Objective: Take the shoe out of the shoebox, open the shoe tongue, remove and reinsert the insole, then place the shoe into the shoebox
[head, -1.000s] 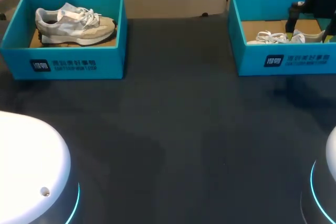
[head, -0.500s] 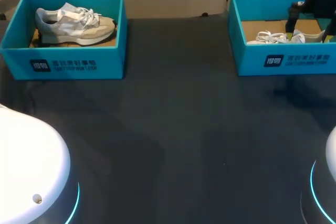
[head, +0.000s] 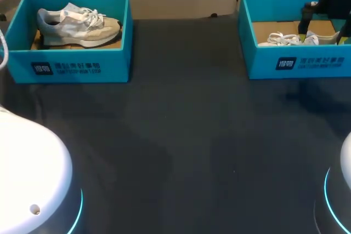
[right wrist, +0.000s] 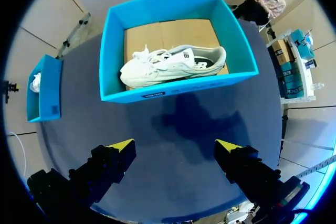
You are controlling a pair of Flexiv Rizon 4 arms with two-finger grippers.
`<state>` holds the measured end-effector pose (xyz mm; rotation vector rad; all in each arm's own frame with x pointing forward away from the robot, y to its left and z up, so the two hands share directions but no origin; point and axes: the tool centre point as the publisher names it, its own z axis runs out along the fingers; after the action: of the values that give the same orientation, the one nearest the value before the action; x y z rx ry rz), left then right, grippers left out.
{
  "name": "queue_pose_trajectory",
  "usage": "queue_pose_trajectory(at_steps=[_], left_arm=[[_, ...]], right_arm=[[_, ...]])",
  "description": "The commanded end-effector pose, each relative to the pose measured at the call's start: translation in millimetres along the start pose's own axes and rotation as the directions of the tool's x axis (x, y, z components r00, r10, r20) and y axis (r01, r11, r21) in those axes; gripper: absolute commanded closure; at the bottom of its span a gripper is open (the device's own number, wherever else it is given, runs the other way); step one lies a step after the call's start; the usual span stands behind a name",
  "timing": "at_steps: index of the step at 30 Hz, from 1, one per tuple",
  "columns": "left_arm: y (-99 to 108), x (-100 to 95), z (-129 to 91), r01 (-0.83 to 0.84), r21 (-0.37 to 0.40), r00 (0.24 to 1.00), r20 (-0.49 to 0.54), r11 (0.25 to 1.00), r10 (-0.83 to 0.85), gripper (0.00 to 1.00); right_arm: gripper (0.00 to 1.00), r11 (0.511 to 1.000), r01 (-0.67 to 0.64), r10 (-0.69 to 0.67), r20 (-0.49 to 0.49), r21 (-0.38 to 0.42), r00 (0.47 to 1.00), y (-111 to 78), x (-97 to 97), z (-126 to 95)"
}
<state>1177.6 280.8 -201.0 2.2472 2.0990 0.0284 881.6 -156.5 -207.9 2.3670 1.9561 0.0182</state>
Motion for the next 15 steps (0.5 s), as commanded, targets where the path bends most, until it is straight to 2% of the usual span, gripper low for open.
queue_pose_trajectory(at_steps=[1, 8, 15], left_arm=[[-1, 0.4, 12, -0.011, -0.021, 1.0, -0.01, 1.0, 0.01, 0.0], [2, 0.8, 37, -0.043, -0.023, 0.997, -0.066, 0.999, 0.042, 0.0], [8, 4.1, 61, -0.043, 0.008, 0.997, -0.065, 0.999, 0.043, 0.0]], right_arm=[[0.0, 1.0, 0.0, 0.0, -0.001, -0.002, 1.0, -0.6, -0.1, 0], [0.0, 1.0, 0.0, 0.0, -0.001, -0.002, 1.0, -0.6, -0.1, 0], [0.0, 1.0, 0.0, 0.0, -0.001, -0.002, 1.0, -0.6, -0.1, 0]])
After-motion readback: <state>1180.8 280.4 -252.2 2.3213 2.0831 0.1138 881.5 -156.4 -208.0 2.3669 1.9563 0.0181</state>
